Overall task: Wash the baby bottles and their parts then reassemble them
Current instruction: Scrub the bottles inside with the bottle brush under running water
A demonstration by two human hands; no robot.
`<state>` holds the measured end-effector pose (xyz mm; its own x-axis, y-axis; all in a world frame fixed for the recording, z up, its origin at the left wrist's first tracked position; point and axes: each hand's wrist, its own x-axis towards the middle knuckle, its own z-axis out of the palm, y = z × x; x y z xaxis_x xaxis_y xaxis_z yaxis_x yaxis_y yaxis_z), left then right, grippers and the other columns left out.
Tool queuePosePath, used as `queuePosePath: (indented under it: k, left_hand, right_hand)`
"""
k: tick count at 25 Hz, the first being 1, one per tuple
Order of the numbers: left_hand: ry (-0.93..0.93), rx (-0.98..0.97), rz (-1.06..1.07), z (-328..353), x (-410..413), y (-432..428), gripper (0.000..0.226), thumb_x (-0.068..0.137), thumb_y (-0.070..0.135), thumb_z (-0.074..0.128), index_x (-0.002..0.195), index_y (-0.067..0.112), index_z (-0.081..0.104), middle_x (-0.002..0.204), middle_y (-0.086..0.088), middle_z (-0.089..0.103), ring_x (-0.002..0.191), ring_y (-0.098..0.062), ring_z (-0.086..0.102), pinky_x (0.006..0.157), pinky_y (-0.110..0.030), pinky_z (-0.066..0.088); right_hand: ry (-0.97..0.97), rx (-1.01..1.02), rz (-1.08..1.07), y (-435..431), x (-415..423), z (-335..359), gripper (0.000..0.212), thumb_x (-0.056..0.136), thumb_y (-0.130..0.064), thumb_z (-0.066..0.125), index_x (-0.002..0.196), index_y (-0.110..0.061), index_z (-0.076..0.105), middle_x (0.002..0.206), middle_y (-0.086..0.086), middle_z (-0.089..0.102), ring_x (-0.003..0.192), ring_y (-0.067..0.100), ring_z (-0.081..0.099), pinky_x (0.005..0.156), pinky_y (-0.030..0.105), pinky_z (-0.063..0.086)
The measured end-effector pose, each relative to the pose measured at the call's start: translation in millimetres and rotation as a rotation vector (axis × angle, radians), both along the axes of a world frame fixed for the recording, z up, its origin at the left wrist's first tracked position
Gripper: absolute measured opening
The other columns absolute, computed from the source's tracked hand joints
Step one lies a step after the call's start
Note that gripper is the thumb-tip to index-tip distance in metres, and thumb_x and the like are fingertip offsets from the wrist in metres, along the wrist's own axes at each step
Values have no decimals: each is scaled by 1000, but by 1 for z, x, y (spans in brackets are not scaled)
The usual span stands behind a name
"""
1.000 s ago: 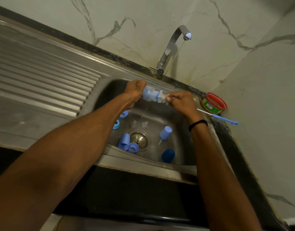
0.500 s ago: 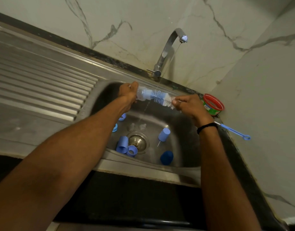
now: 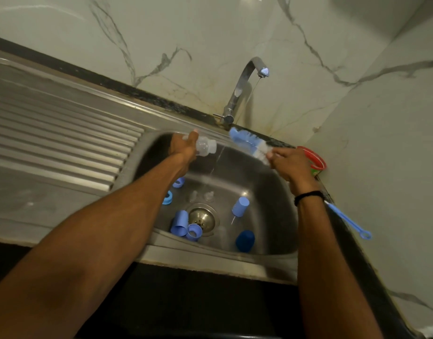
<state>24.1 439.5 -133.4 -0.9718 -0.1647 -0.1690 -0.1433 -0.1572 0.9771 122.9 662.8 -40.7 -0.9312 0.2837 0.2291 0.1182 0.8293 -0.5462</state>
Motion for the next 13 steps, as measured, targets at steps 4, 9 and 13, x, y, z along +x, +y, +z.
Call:
queuePosePath:
  k: [4, 9, 13]
  left_hand:
    - [67, 3, -136, -5, 4, 14, 43, 94, 47, 65, 119, 14, 54, 107, -6, 63, 84, -19, 63, 72, -29, 56]
    - [58, 97, -278, -1, 4, 30, 48, 95, 37, 65, 125, 2, 51, 111, -19, 65, 73, -22, 66, 59, -29, 54]
    - [44, 120, -186, 0, 0, 24, 35, 97, 26, 62, 122, 3, 54, 103, -20, 67, 60, -18, 62, 55, -29, 52]
  right_hand:
    - [23, 138, 88, -29, -11, -18, 23, 95, -29, 60, 109, -22, 76, 96, 7, 74, 89, 27, 67, 81, 40, 54]
    - [3, 191, 77, -51, -20, -39, 27, 95, -29, 59, 119, -26, 71, 108, 2, 74, 96, 24, 66, 86, 38, 54]
    - [-22, 169, 148, -52, -24, -38, 32, 96, -26, 60, 126, -24, 66, 123, -2, 69, 110, 19, 63, 94, 28, 48]
